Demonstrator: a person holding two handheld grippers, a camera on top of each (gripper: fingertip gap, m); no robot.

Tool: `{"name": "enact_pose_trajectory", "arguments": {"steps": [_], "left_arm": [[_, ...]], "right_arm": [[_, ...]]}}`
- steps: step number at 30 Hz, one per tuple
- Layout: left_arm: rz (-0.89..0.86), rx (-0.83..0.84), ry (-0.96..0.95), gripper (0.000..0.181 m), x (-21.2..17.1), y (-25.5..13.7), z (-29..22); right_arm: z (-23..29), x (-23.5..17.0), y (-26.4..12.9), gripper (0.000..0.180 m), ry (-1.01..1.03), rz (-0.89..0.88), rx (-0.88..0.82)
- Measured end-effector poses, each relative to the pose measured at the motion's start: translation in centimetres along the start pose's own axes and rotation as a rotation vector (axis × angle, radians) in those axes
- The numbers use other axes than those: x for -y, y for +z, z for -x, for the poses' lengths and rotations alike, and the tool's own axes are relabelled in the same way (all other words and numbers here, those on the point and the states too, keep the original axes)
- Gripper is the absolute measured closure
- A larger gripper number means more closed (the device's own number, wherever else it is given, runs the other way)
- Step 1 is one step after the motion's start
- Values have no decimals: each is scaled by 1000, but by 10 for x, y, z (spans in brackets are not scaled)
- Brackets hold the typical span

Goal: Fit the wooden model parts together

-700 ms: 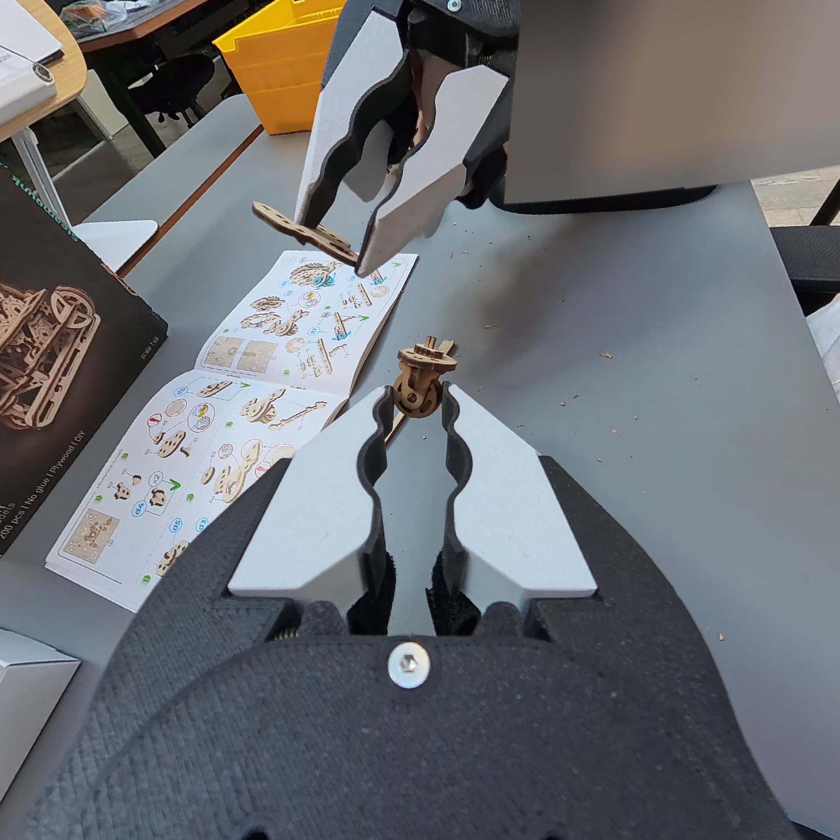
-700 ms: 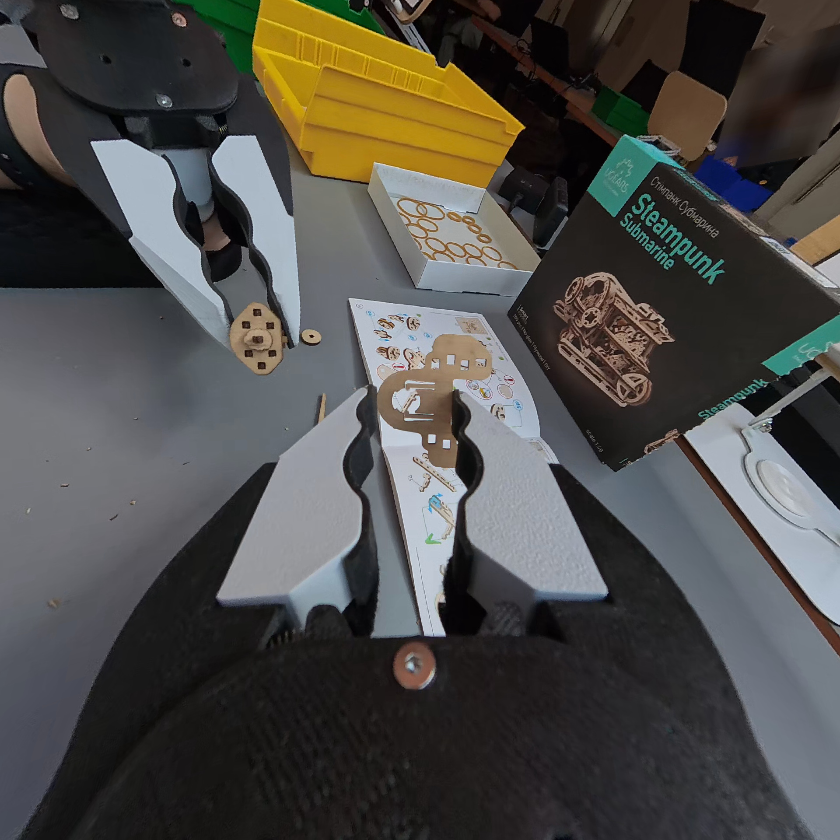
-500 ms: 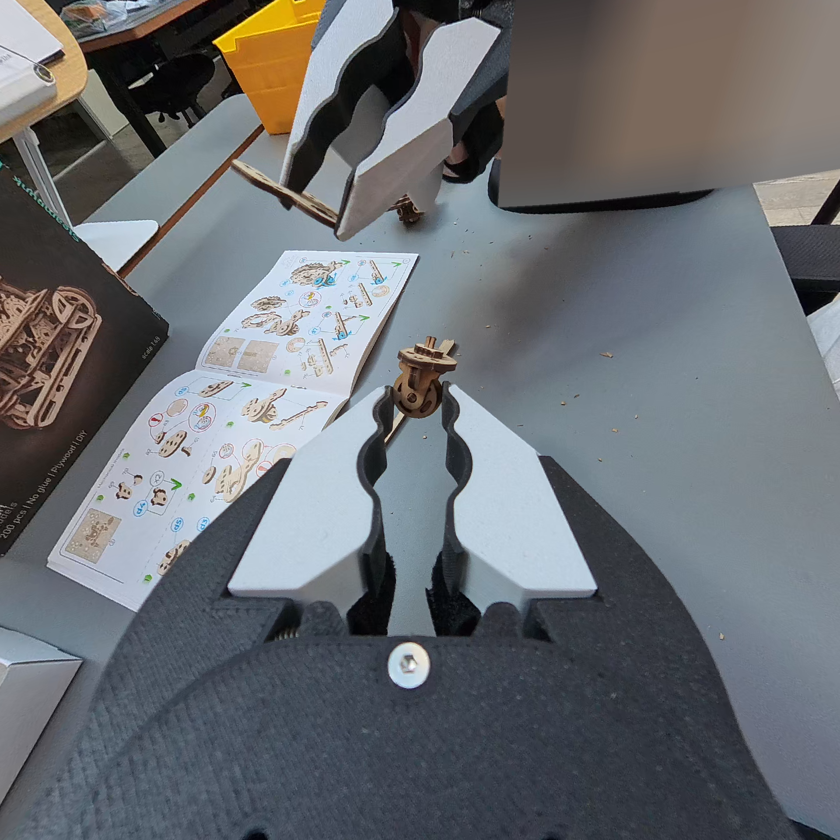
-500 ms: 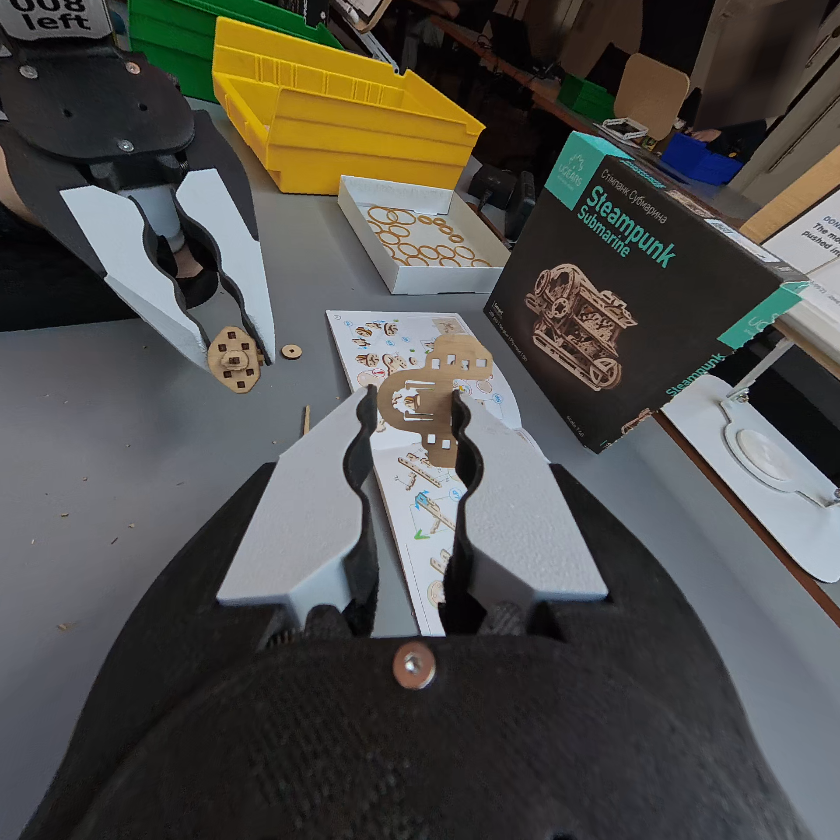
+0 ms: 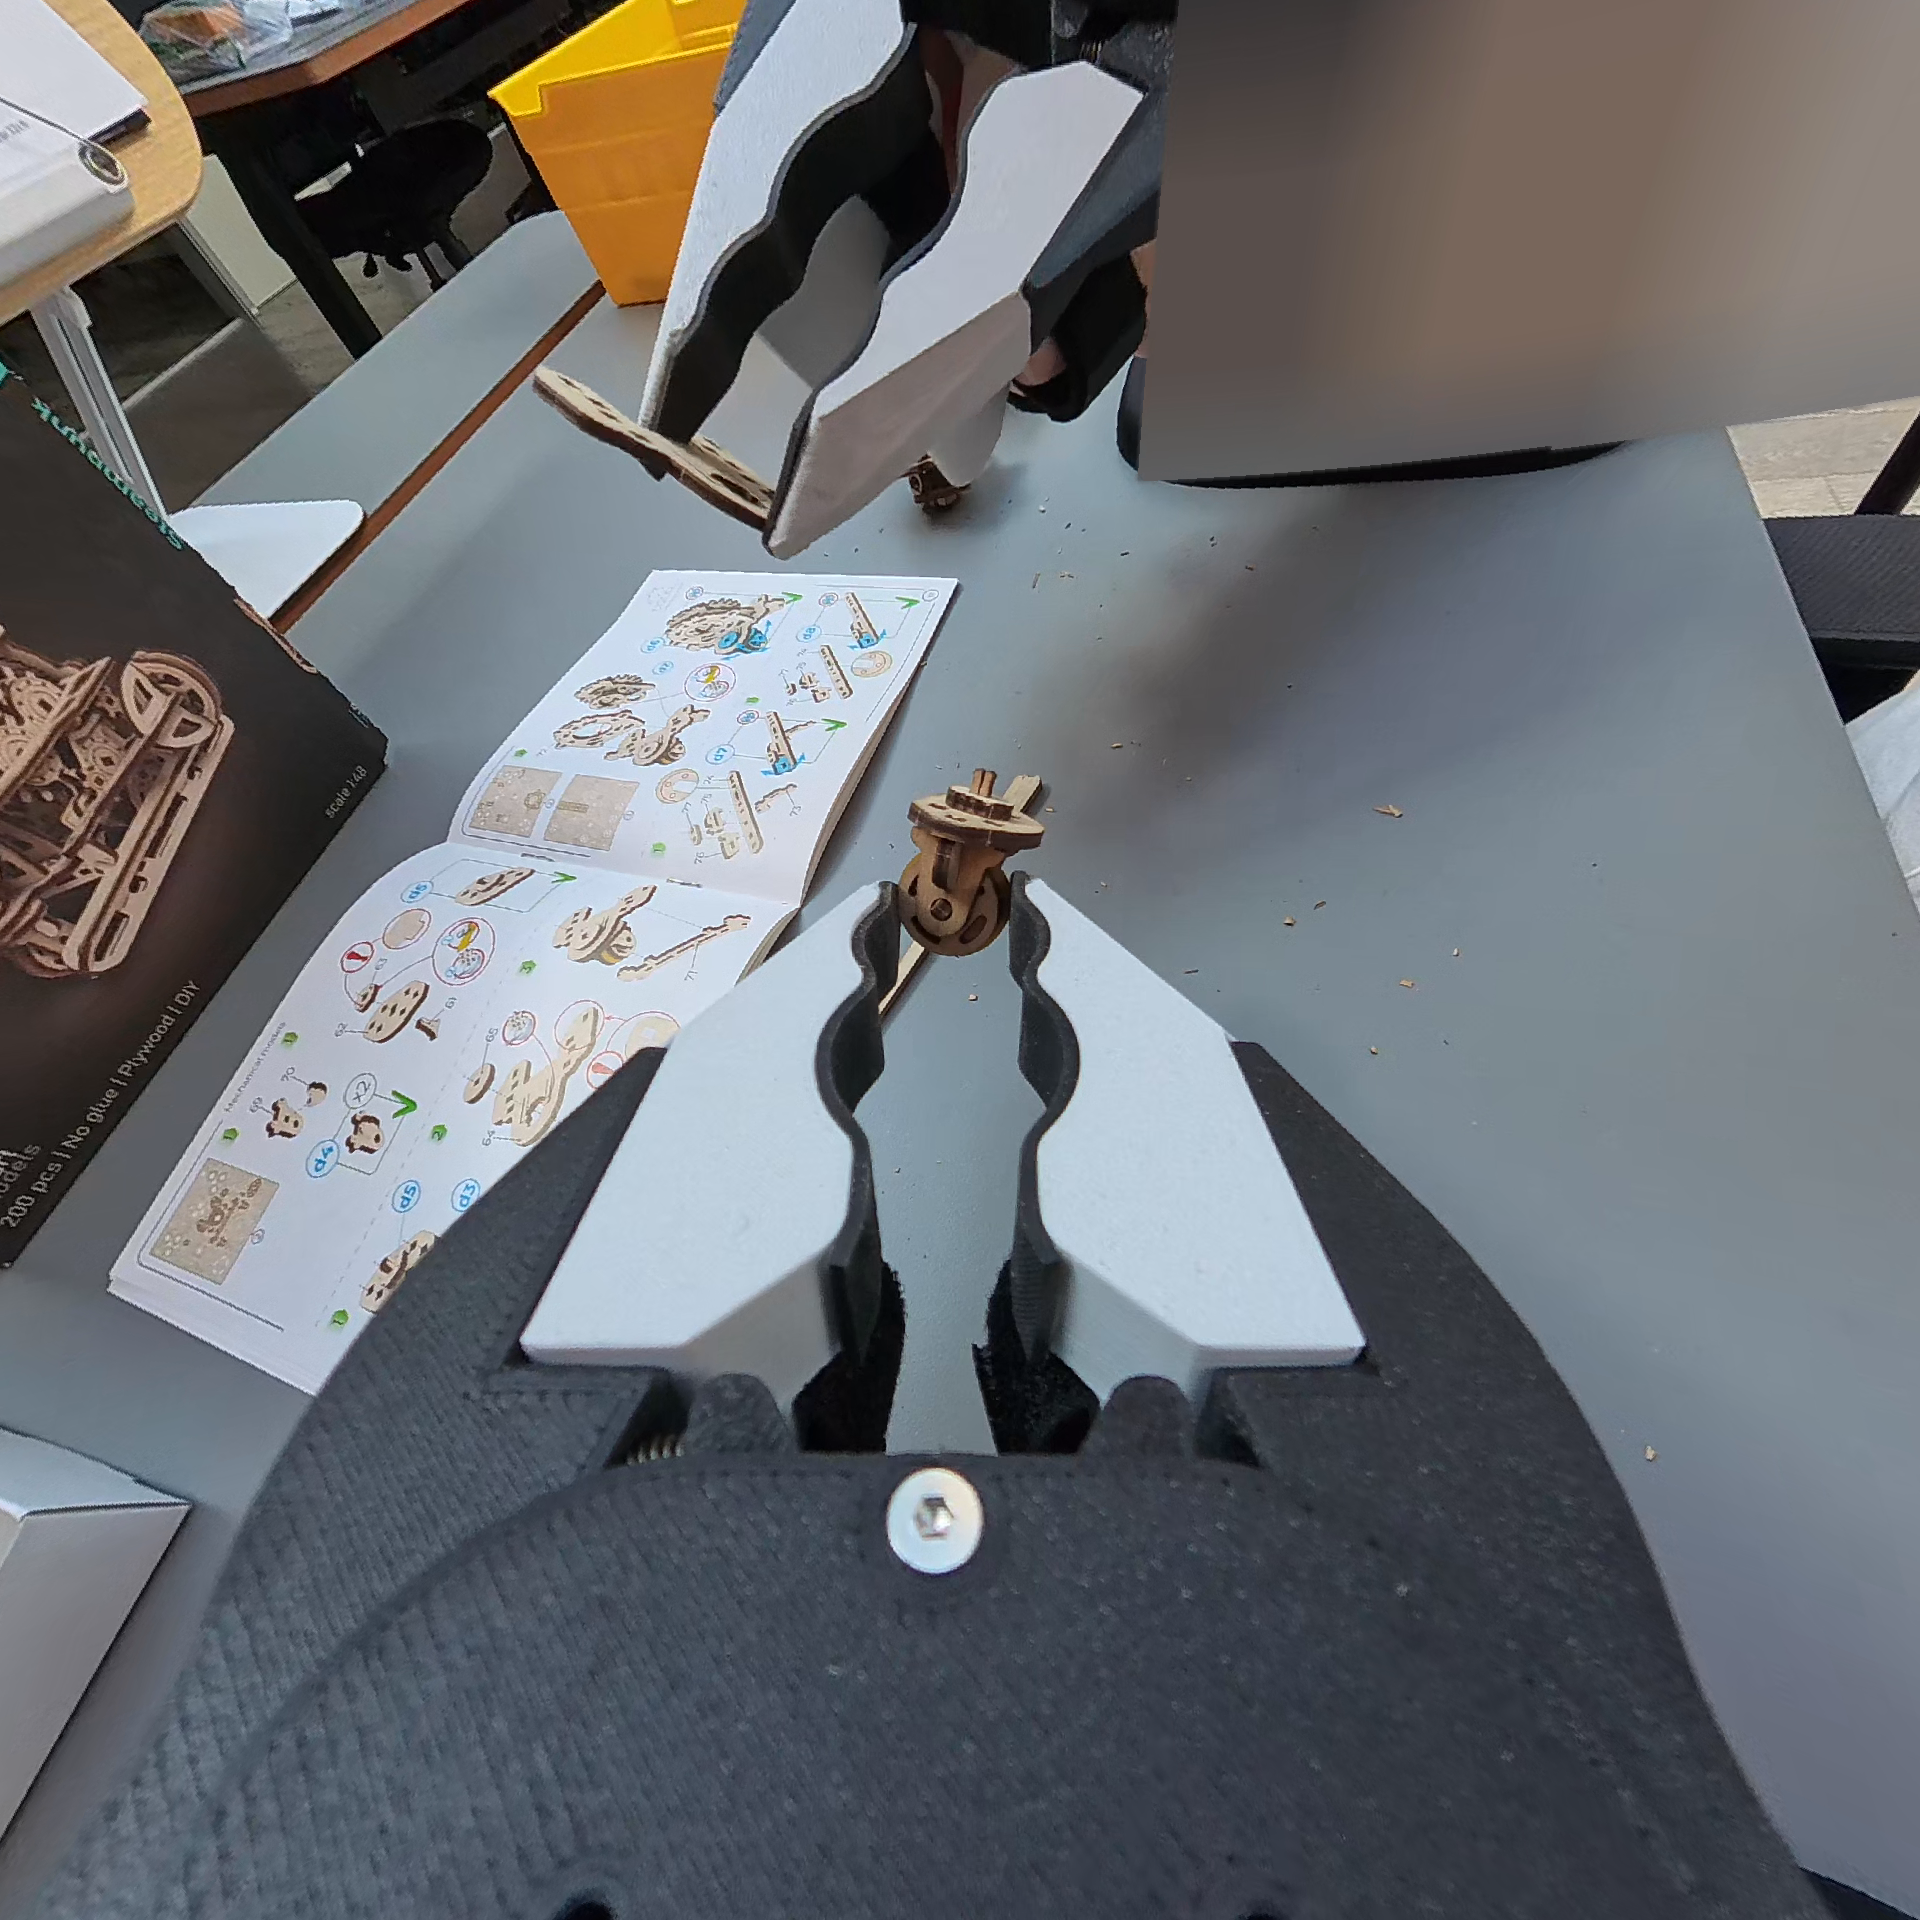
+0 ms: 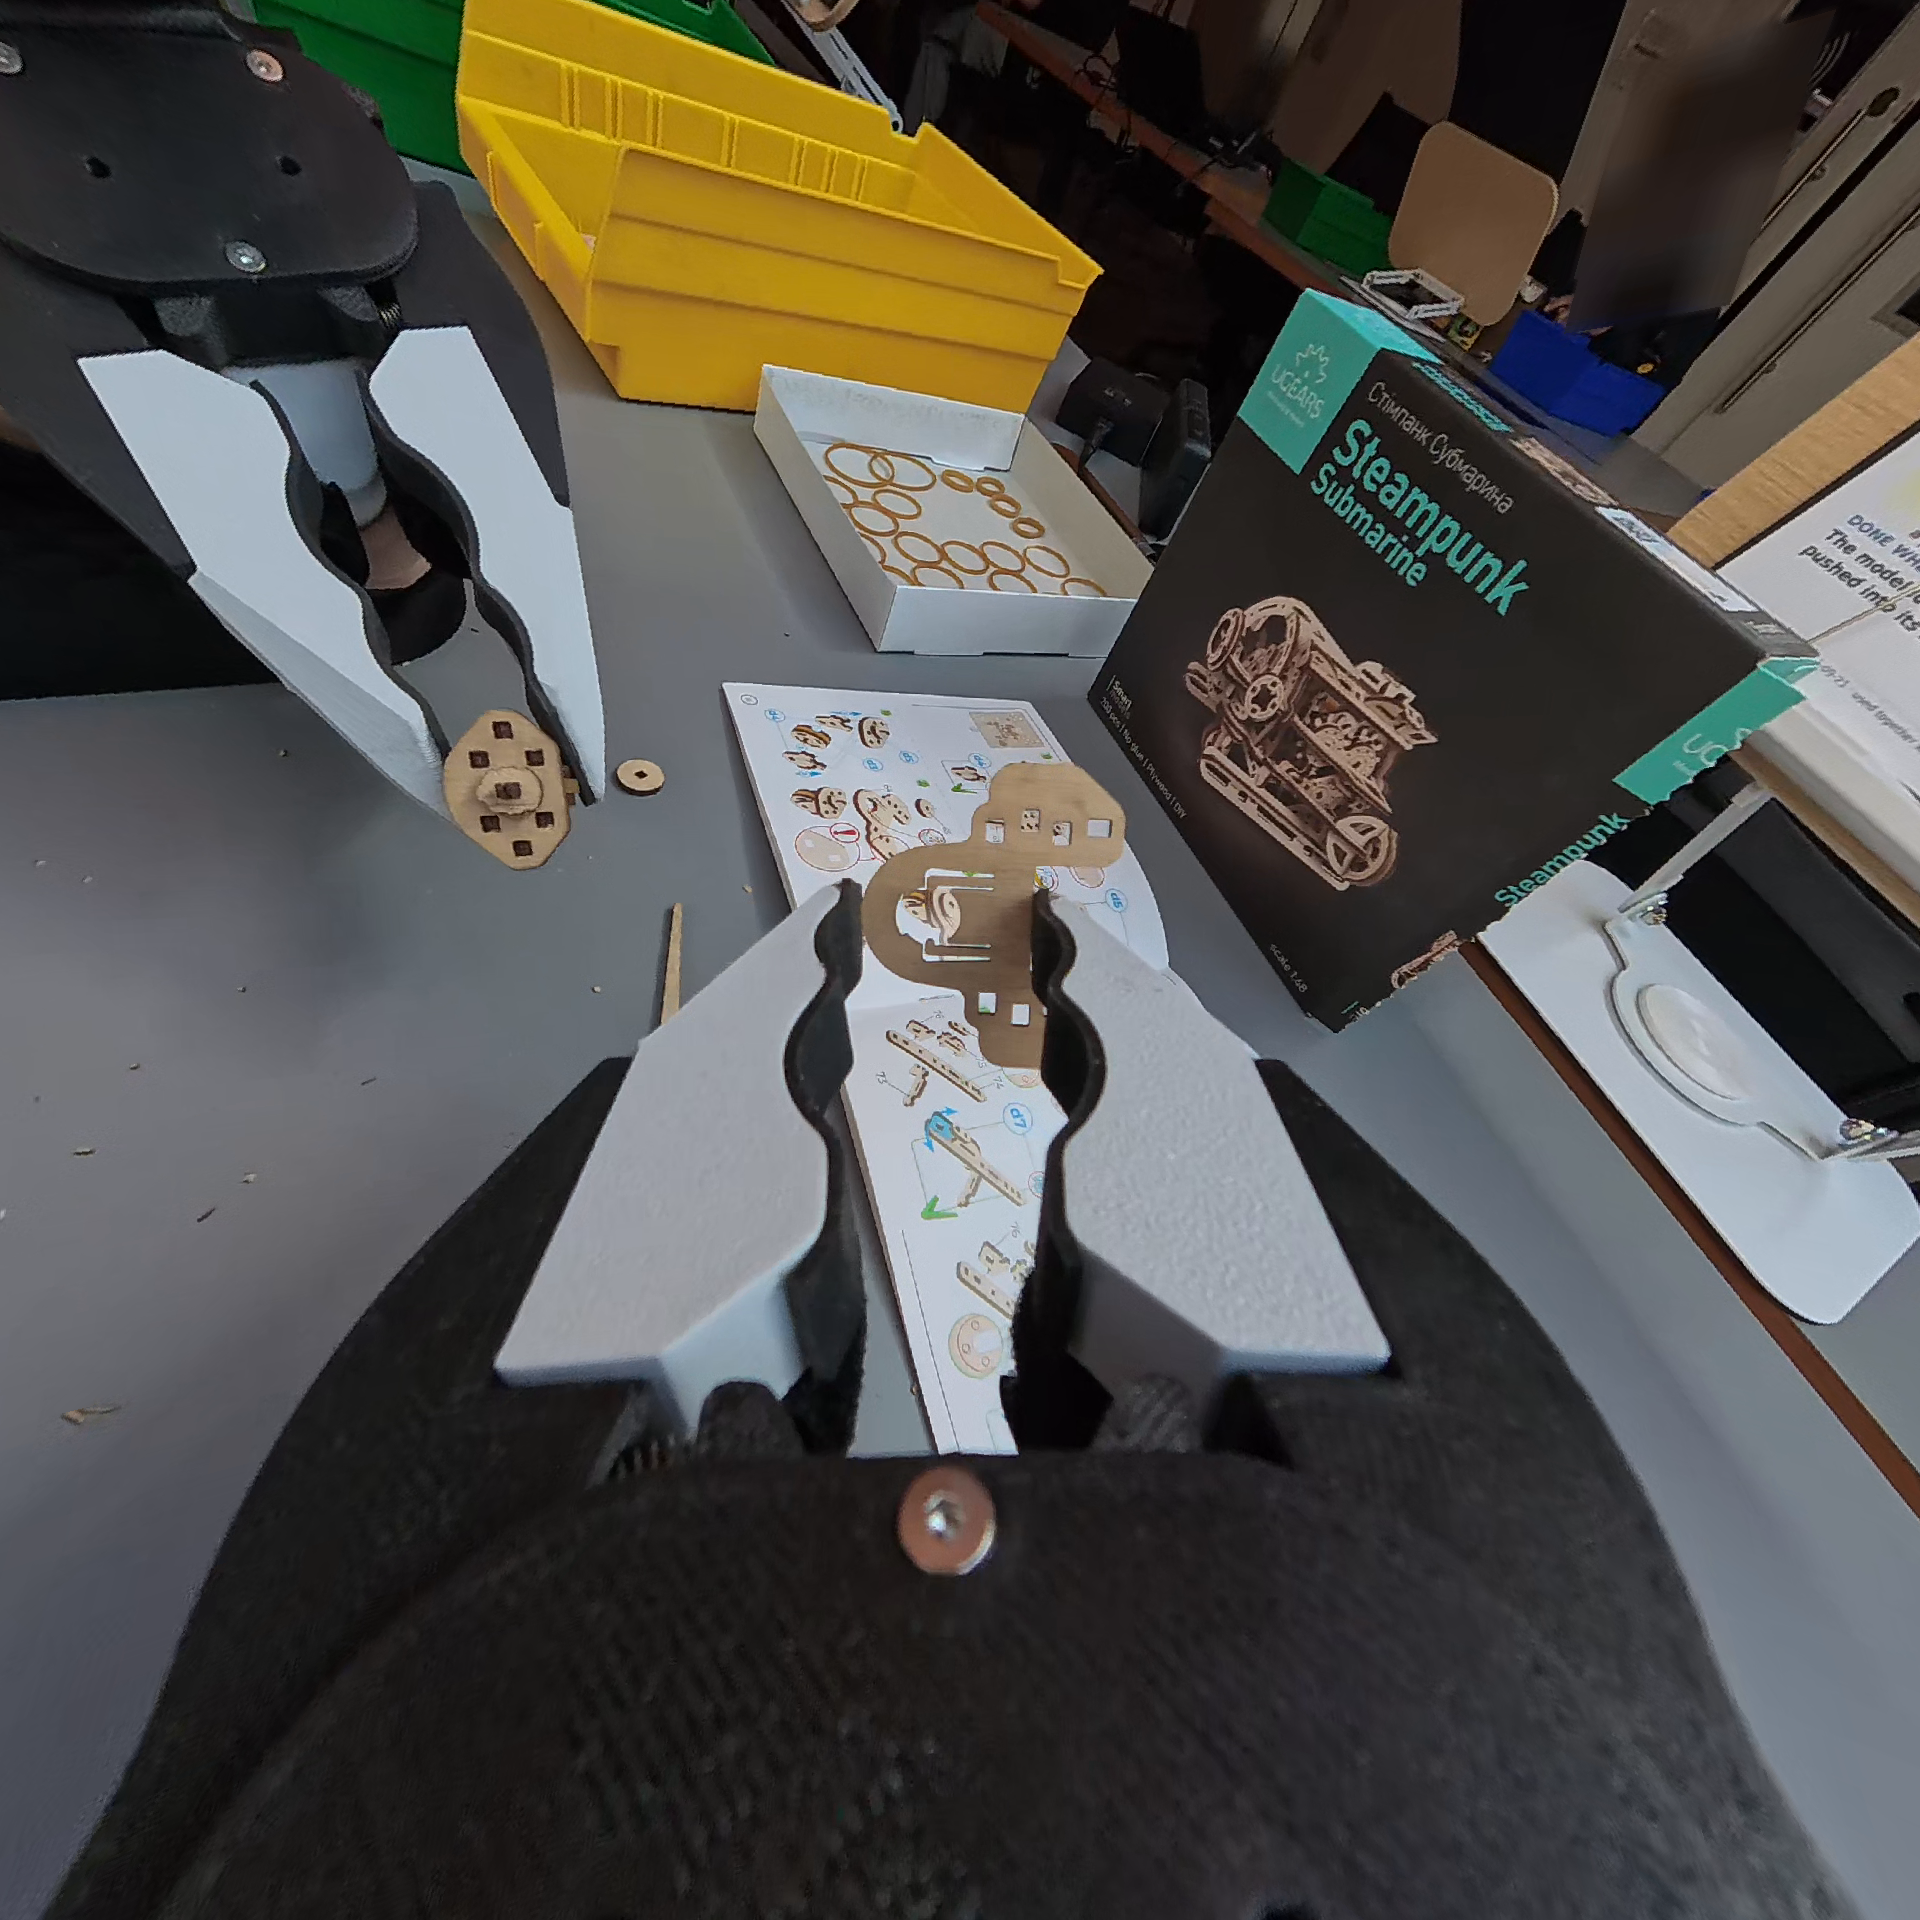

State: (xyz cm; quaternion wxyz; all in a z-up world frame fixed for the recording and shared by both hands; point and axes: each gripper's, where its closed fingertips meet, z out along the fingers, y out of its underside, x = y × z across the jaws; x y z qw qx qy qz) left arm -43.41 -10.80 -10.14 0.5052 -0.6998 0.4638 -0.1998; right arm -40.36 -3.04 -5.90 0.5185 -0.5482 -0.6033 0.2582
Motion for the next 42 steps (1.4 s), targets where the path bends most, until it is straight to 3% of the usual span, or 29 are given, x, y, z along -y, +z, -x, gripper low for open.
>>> {"name": "enact_pose_trajectory", "arguments": {"steps": [5, 10, 17, 42], "left_arm": [[-3, 2, -2, 162, 0, 0, 0], [0, -7, -12, 162, 0, 2, -1], [-14, -25, -33, 162, 3, 2, -3], [-52, -24, 13, 162, 13, 1, -9]], "right_arm": [[2, 1, 0, 148, 7, -13, 26], [53, 23, -4, 149, 48, -119, 293], [84, 29, -1, 149, 98, -126, 426], [87, 22, 9, 149, -22, -75, 338]]}}
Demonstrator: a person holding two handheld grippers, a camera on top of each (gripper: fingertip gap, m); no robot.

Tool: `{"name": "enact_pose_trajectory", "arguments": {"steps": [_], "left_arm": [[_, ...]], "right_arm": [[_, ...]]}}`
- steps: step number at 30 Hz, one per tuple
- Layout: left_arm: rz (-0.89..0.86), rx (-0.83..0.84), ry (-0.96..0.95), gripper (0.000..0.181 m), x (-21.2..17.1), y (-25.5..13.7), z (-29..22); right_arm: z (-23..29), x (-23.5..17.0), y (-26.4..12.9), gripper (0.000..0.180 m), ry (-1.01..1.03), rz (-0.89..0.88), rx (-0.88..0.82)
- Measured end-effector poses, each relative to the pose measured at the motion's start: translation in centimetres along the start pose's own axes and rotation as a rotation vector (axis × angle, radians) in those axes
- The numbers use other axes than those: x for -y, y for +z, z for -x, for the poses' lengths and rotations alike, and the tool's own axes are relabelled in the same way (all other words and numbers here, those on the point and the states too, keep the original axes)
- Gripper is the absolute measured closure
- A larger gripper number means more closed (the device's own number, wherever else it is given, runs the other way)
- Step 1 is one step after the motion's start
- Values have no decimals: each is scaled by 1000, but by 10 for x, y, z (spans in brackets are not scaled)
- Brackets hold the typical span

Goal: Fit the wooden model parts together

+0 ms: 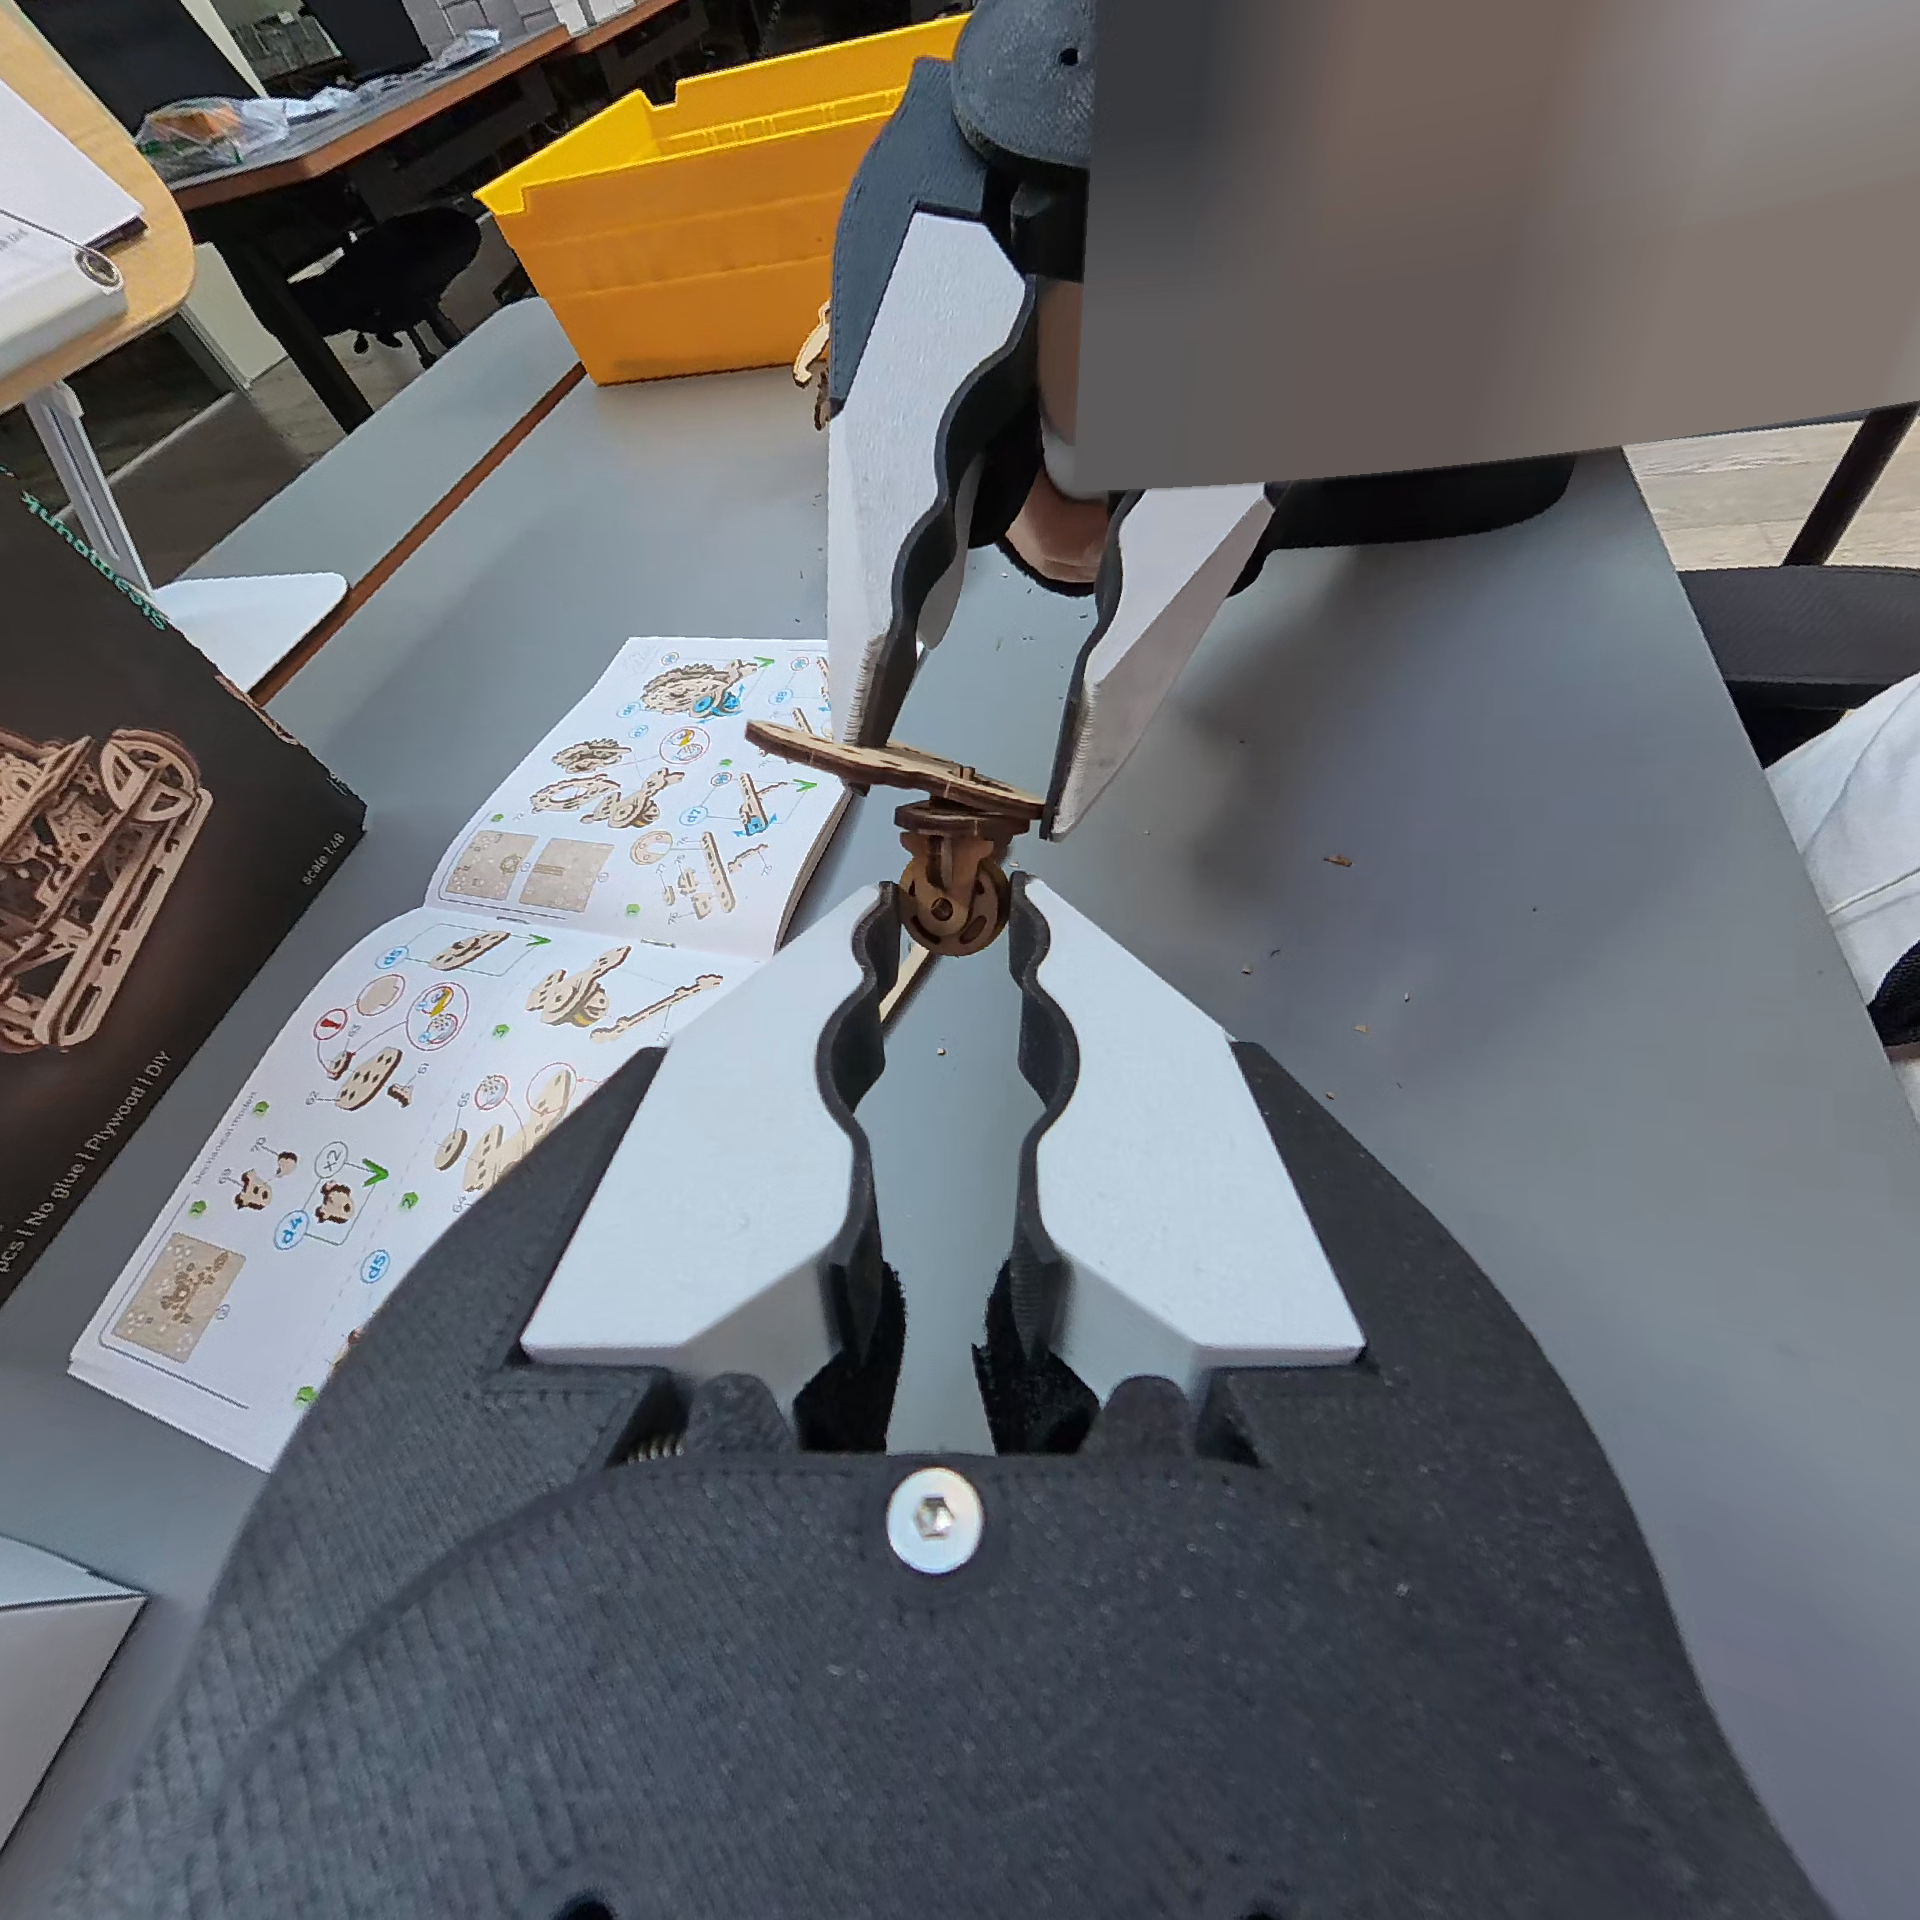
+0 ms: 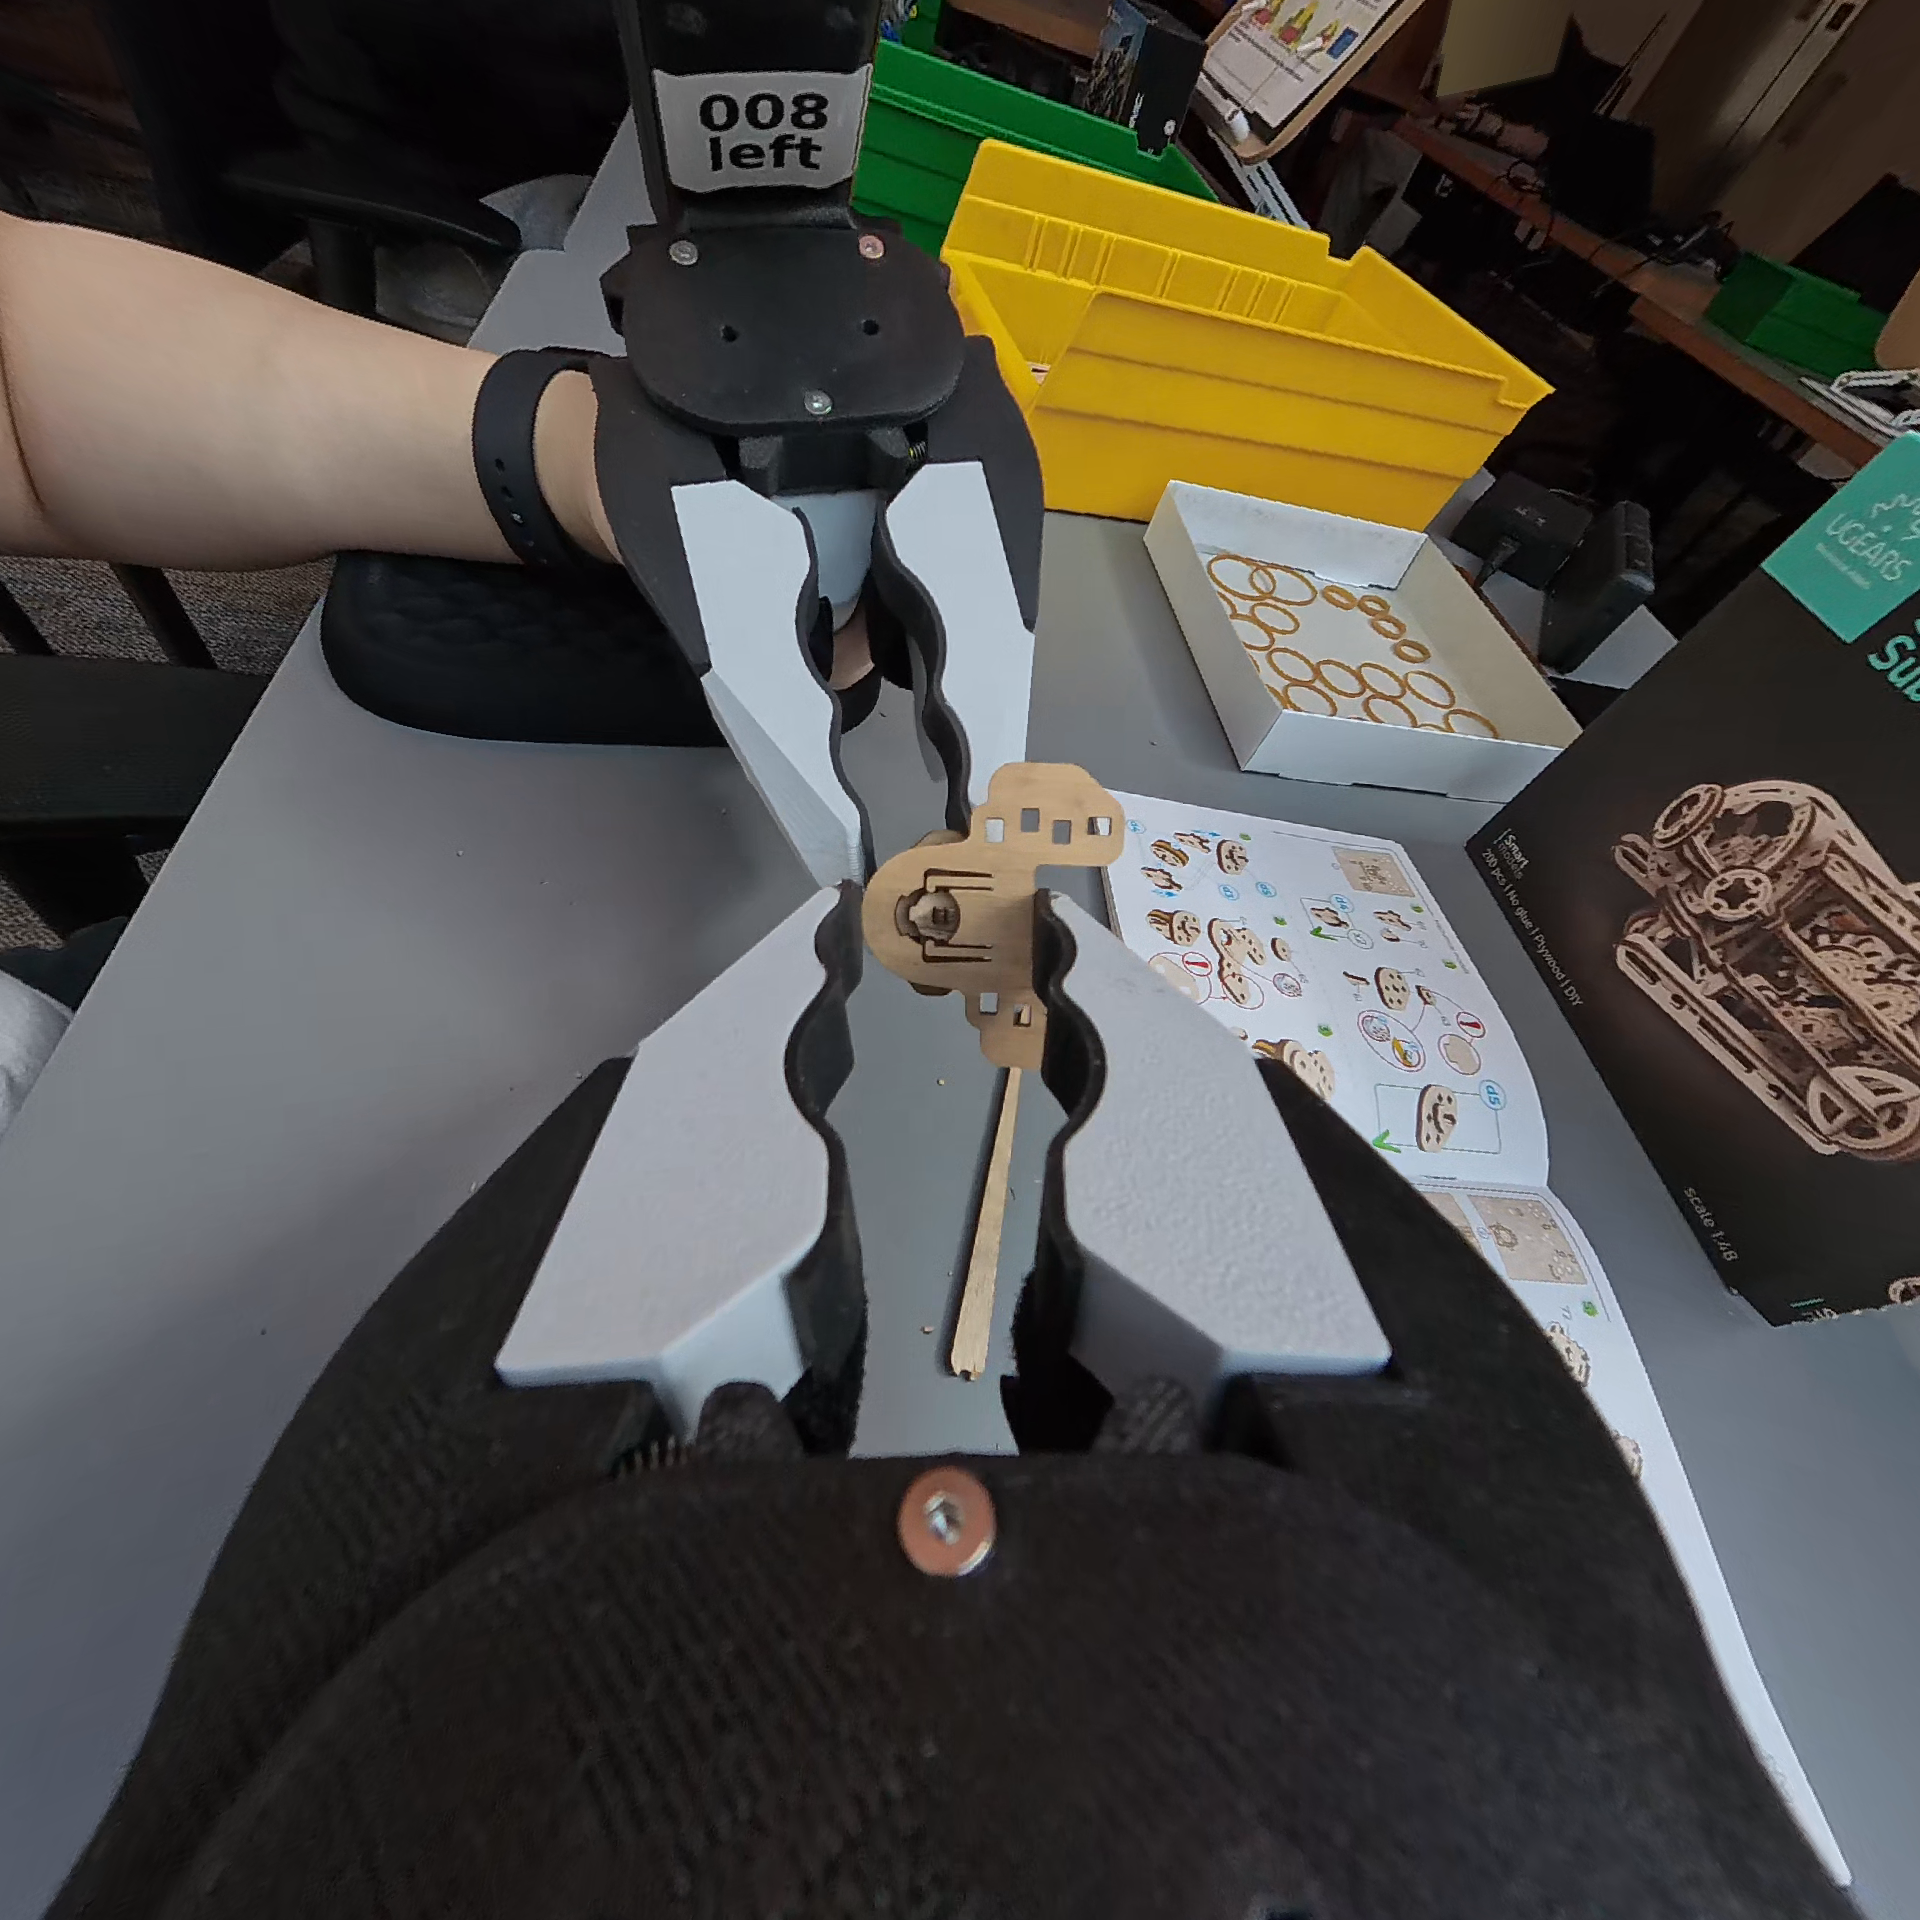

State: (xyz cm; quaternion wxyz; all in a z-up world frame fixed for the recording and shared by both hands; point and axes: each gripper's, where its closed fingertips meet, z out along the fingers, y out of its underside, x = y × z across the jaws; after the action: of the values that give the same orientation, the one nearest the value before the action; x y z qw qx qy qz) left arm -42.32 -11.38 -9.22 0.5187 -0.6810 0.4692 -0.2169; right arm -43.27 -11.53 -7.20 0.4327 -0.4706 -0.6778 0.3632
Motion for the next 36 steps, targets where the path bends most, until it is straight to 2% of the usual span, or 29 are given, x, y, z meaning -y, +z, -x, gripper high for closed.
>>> {"name": "enact_pose_trajectory", "arguments": {"steps": [31, 36], "left_arm": [[-48, -25, 177, 162, 12, -5, -18], [-39, -24, 103, 162, 11, -3, -16]], "right_arm": [[15, 12, -9, 149, -4, -68, 127], [12, 11, -8, 149, 18, -75, 117]]}}
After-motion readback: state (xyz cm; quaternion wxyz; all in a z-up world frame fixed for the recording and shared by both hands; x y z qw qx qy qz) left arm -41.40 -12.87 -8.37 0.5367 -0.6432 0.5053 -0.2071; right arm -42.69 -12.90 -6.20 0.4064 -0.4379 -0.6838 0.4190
